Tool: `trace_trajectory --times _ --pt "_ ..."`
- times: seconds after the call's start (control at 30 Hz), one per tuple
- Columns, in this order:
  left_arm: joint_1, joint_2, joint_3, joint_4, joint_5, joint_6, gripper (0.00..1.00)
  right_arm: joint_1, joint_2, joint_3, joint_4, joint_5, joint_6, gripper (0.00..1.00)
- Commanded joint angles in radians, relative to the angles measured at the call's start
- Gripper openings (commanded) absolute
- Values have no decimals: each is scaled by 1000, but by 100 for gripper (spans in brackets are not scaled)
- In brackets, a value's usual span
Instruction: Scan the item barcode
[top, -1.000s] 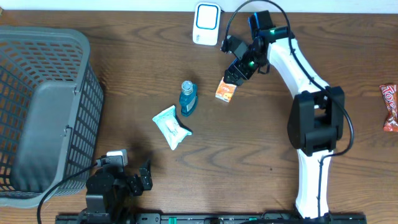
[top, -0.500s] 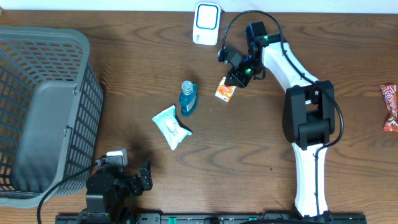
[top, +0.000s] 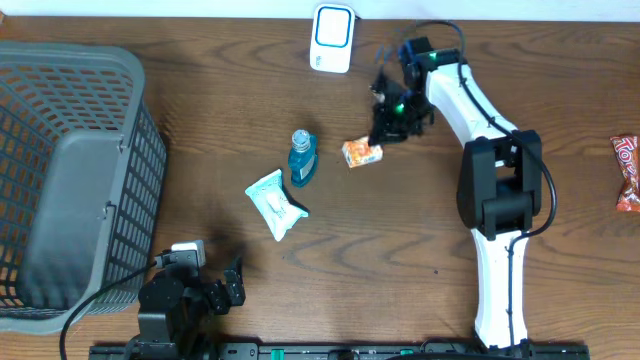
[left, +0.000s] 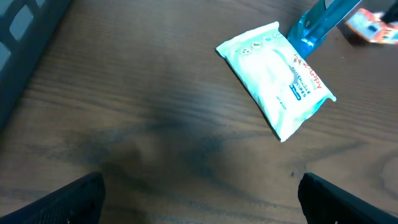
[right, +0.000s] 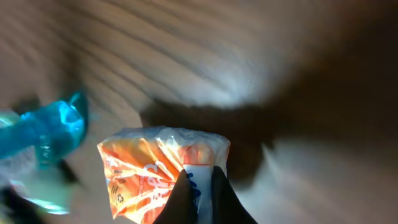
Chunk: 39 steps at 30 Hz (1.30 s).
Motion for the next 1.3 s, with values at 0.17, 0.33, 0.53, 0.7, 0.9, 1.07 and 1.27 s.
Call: trace_trajectory --times 0.17,0.33,0.53,0.7,0.9,1.07,1.27 --pt "3 -2 -7 -34 12 -1 99 -53 -52 22 -313 -353 350 1" --pt "3 -2 -7 -34 12 -1 99 -82 -52 18 -519 -359 219 1" --pt "3 -2 -7 -34 12 -1 99 -76 -114 -30 -520 -320 143 1" --pt "3 -2 -7 -34 12 -1 98 -57 -261 -193 -519 -283 140 1" --pt "3 -2 -7 -34 12 -1 99 -58 -430 -429 -206 -240 152 8" --pt "3 -2 -7 -34 12 -1 99 -18 -432 -547 57 -125 400 63" --pt "3 -2 -7 -34 12 -1 99 24 -431 -711 359 -111 848 52"
